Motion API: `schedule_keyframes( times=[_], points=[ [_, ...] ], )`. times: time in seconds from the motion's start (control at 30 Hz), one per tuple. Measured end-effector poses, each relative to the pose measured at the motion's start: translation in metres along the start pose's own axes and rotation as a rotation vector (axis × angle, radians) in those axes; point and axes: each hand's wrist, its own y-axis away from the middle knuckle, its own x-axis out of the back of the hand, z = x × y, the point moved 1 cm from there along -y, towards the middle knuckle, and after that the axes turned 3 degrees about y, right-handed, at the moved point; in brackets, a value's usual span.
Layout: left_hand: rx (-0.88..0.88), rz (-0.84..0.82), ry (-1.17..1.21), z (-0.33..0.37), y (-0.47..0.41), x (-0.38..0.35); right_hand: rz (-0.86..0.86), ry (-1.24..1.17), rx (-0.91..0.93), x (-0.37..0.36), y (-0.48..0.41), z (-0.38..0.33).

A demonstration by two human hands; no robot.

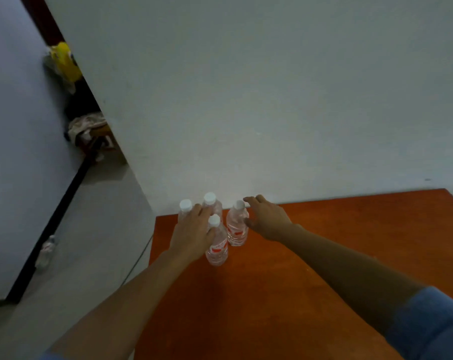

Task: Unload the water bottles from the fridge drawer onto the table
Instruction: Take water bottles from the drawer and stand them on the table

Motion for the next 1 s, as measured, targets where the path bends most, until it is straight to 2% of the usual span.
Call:
schedule_keyframes(
  times=[0.07,0.23,0.53,0.77,1.0],
  points=[
    [-0.09,0.023,-0.048,0.007,0.0,0.013,0.048,0.019,-0.069,0.011,0.023,0.0],
    [-0.354,-0.045,-0.107,0.06,0.001,0.025,0.089,0.101,-0.184,0.051,0.1,0.019],
    [-0.759,-0.162,-0.141,0.249,0.036,-0.02,0.23,0.19,-0.59,0.115,0.319,0.107],
    [-1.055,-0.295,-0.096,0.438,0.141,-0.082,0.297,0.204,-0.933,0.125,0.547,0.157],
    [-1.243,-0.408,-0.007,0.615,0.287,-0.155,0.334,0.16,-1.217,0.126,0.787,0.204]
  ],
)
